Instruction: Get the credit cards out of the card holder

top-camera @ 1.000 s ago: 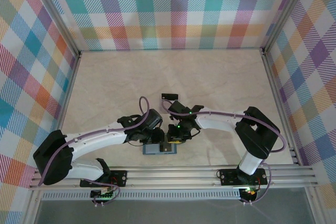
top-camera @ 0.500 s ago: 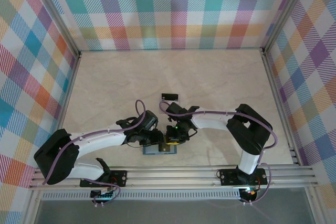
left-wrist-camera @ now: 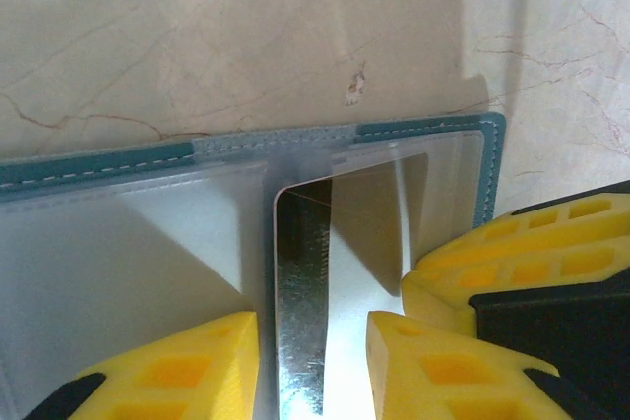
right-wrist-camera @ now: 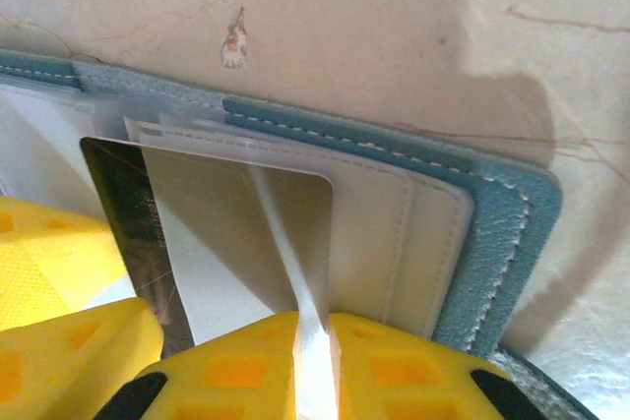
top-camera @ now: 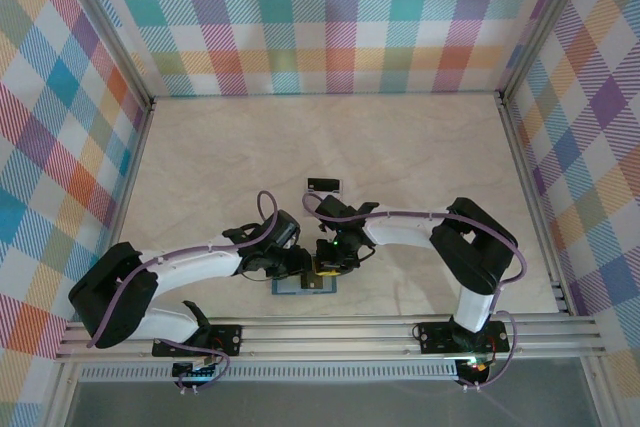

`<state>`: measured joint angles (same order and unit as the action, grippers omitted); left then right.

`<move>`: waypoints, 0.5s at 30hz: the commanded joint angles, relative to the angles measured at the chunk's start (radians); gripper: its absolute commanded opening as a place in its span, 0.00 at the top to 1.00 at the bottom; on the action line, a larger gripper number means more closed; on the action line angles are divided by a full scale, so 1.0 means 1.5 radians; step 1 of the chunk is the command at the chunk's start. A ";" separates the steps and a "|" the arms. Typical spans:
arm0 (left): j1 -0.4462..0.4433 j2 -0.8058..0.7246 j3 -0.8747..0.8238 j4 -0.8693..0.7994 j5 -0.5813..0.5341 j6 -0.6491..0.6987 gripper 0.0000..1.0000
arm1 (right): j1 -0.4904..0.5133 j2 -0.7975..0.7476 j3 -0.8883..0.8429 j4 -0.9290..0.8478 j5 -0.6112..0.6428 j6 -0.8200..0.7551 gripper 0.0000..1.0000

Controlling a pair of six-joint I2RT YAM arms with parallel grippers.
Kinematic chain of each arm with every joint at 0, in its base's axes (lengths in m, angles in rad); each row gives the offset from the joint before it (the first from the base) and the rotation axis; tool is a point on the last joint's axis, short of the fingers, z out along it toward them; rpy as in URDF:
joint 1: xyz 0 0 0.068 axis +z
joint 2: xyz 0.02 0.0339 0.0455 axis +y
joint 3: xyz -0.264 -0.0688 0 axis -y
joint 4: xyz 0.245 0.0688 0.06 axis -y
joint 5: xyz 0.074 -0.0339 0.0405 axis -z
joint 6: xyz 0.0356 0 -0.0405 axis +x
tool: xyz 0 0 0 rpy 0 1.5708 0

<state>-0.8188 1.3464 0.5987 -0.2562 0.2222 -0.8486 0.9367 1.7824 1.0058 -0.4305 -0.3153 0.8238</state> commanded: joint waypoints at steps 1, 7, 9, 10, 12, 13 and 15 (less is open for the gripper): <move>0.011 -0.012 -0.011 -0.007 -0.009 0.000 0.65 | 0.003 0.029 0.003 -0.013 0.010 0.001 0.82; 0.013 -0.004 -0.032 0.041 0.012 -0.001 0.68 | 0.003 0.033 0.005 -0.007 0.006 0.000 0.82; 0.014 -0.010 -0.039 0.054 0.013 -0.002 0.70 | 0.003 0.034 0.005 -0.006 0.004 0.000 0.82; 0.015 -0.017 -0.043 0.060 0.012 -0.003 0.71 | 0.003 0.035 0.006 -0.005 0.003 0.000 0.82; 0.017 -0.035 -0.052 0.067 0.001 -0.007 0.73 | 0.003 0.039 0.008 -0.004 0.000 -0.001 0.82; 0.019 -0.048 -0.059 0.070 -0.002 -0.009 0.75 | 0.003 0.039 0.009 -0.003 0.000 -0.001 0.82; 0.022 -0.070 -0.070 0.077 -0.006 -0.012 0.77 | 0.003 0.041 0.010 -0.001 -0.003 -0.001 0.81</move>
<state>-0.8024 1.2945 0.5194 -0.1757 0.2245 -0.8528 0.9363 1.8015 1.0199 -0.4213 -0.3378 0.8234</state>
